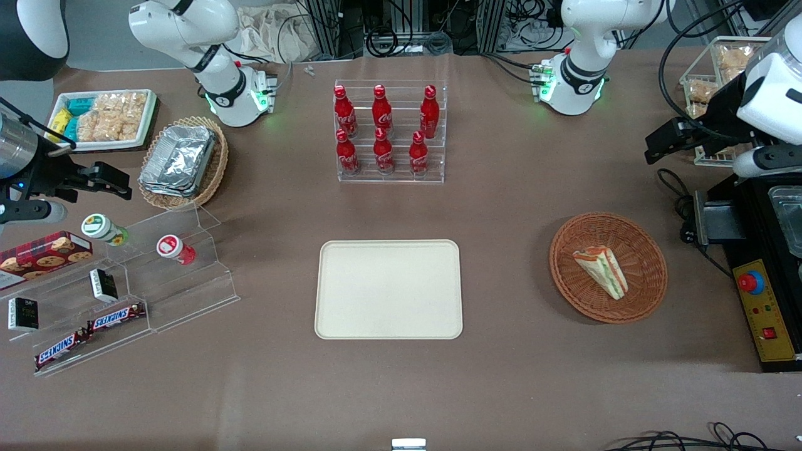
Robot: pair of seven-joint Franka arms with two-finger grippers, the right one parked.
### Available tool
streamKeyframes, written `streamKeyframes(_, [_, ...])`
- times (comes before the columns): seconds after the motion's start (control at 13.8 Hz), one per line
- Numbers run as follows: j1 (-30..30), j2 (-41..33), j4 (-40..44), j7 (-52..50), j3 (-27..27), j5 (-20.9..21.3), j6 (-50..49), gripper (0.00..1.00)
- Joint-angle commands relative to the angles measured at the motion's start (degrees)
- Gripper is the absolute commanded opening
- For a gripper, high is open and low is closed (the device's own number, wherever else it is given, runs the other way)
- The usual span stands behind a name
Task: Place sandwich from basket to tray
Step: 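Move the left gripper down over the sandwich in the wicker basket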
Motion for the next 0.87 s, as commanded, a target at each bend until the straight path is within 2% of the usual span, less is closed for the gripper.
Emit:
streamKeyframes(0.0, [-0.6, 1.1, 2.3, 0.7, 0.7, -0.9, -1.8, 1.0])
streamKeyframes(0.29, [-0.6, 3.3, 0.6, 0.0, 0.9, 0.2, -2.1, 1.0])
streamKeyframes(0.43, [0.8, 3.2, -5.9, 0.4, 1.0, 0.6, -0.1, 1.0])
streamKeyframes(0.58, [0.9, 2.4, -15.4, 0.2, 1.0, 3.0, 9.2, 1.0])
streamKeyframes(0.8, [0.9, 1.7, -28.9, -1.4, 3.2, 3.3, 25.4, 1.0])
